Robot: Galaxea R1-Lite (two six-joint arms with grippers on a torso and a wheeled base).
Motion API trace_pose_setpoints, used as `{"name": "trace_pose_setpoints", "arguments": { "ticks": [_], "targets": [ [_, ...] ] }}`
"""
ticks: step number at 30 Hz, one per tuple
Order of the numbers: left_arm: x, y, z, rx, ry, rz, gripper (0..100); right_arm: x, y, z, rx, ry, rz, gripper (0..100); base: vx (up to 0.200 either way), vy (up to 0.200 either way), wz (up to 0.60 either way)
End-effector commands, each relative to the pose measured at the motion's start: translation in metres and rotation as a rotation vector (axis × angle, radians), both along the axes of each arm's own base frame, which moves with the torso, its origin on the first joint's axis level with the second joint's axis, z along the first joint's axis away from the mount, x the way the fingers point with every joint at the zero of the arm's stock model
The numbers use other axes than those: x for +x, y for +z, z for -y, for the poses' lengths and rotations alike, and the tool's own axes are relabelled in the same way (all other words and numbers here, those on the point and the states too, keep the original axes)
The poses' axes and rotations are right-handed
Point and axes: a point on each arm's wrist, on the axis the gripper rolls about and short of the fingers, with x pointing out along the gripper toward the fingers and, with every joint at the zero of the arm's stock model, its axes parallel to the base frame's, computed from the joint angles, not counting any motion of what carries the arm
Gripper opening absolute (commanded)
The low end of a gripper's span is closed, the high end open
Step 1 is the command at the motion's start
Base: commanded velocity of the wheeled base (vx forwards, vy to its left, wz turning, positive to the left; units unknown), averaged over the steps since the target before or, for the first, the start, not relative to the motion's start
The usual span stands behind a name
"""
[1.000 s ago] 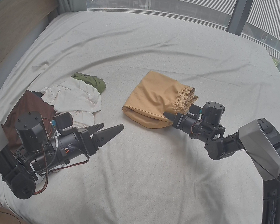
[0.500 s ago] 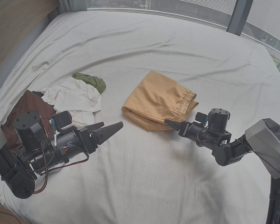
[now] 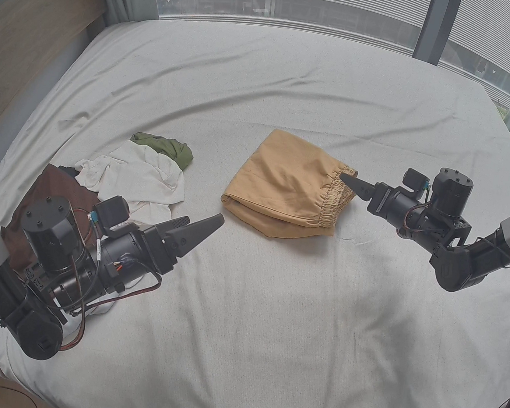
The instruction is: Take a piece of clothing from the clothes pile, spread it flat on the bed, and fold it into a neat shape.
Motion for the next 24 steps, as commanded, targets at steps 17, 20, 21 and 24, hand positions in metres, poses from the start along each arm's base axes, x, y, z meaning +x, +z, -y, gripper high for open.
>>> {"name": "trace_pose_setpoints", "arguments": {
  "ticks": [17, 20, 21, 24],
  "targets": [
    [0.001, -0.002, -0.001, 0.004, 0.003, -0.004, 100, 0.037, -0.079, -0.046, -0.037, 0.067, -0.165, 100, 0.000, 0.000, 0.00],
    [0.000, -0.001, -0.001, 0.003, 0.003, -0.003, 100, 0.037, -0.081, -0.042, -0.043, 0.051, -0.160, 100, 0.000, 0.000, 0.00],
    [0.000, 0.000, -0.001, 0.002, 0.005, 0.000, 100, 0.036, -0.081, -0.042, -0.043, 0.047, -0.160, 100, 0.000, 0.000, 0.00],
    [0.000, 0.001, -0.002, -0.002, 0.006, 0.004, 100, 0.029, -0.065, -0.040, -0.031, 0.044, -0.120, 100, 0.000, 0.000, 0.00]
  ]
}}
